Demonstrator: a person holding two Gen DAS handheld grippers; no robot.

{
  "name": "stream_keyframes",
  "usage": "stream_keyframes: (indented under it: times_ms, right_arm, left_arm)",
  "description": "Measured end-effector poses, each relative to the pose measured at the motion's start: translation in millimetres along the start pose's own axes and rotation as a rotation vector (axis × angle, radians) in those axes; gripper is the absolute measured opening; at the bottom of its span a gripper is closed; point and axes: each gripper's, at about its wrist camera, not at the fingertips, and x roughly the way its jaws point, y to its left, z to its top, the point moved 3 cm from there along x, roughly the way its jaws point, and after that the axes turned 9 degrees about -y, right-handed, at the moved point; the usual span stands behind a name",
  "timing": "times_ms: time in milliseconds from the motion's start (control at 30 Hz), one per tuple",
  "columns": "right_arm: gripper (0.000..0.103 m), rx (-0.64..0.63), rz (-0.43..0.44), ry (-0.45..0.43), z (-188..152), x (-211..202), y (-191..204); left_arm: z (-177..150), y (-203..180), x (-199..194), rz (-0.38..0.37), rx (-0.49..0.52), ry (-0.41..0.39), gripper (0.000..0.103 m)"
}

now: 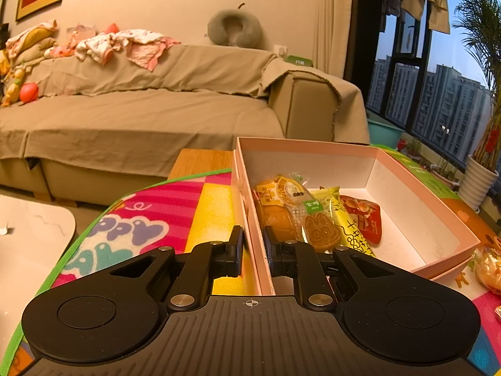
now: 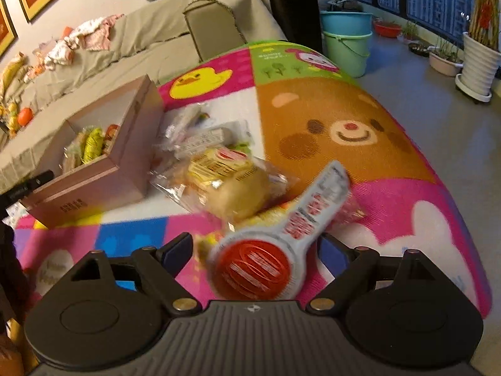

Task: Organize objects
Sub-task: 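Move the right tool to the round red-and-white packet, then grasp the round red-and-white packet by its tab with the right tool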

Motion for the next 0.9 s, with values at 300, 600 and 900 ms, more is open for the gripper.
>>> stream_keyframes:
  times_ms: [300,600,900]
  right_arm:
    - [0.043,-0.203,0.143,0.030,-14,-1,58]
    - [0.041,-0.305,0.083,0.036,-27,-22,53]
    - [0.072,-0.028,0.030,-0.014,7,-14,12]
  left_arm:
    - [0,0,0,0.000,0.001,0.000,0.016]
    - [0,0,0,-0.001,0.001,0.000,0.016]
    - [0,0,0,-0.001,0.001,0.000,0.016]
